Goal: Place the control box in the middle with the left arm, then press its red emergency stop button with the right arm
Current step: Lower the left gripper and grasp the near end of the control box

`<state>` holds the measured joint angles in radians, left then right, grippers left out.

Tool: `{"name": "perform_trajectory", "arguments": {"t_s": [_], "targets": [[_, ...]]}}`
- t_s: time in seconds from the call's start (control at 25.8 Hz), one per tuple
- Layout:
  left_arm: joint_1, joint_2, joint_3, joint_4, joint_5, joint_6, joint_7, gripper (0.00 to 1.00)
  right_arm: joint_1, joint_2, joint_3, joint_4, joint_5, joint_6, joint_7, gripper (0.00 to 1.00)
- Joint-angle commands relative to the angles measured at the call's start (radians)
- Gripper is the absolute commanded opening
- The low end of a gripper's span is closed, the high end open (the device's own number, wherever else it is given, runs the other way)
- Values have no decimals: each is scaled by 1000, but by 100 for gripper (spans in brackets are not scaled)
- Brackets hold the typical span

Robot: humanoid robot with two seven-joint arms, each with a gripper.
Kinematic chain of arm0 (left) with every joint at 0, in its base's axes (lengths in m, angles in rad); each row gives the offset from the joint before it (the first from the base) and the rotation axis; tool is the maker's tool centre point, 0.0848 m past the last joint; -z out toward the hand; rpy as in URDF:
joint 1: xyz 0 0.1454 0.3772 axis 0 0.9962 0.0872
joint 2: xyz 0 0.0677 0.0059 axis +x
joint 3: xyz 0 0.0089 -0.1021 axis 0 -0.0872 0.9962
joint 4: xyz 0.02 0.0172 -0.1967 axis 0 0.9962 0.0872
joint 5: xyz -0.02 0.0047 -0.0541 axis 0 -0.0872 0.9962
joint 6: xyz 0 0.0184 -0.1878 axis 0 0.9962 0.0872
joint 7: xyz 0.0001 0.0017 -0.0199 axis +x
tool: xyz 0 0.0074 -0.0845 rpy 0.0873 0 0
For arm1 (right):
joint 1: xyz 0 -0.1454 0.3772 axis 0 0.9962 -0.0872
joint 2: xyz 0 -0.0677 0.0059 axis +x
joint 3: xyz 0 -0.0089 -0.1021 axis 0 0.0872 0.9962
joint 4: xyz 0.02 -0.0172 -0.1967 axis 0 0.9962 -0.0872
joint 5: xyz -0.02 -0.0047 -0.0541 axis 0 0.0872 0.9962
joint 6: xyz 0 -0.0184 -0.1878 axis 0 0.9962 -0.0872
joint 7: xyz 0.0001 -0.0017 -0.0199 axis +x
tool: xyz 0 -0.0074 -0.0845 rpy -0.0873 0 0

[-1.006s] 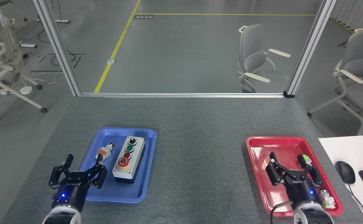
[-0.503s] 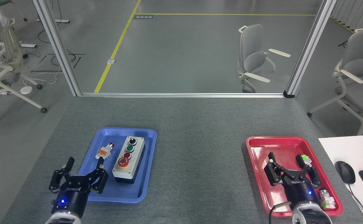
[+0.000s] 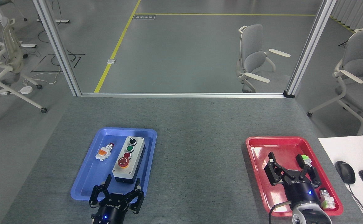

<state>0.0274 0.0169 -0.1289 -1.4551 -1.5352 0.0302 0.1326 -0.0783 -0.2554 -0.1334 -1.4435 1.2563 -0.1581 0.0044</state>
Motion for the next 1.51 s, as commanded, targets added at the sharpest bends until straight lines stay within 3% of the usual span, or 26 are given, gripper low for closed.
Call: {"name": "perform_trajectory", "arguments": {"t_s": [0.0, 0.81, 1.47], "targets": [[-54, -25, -8, 107, -51, 24, -2, 99, 0, 1, 2, 0, 0, 0, 0, 99], [-261, -14, 11, 400, 4, 71, -10, 99, -5, -1, -3, 0, 0, 0, 0, 99], [-422, -43, 9, 642, 69, 70, -13, 97, -5, 2, -5, 0, 0, 0, 0, 99]]}}
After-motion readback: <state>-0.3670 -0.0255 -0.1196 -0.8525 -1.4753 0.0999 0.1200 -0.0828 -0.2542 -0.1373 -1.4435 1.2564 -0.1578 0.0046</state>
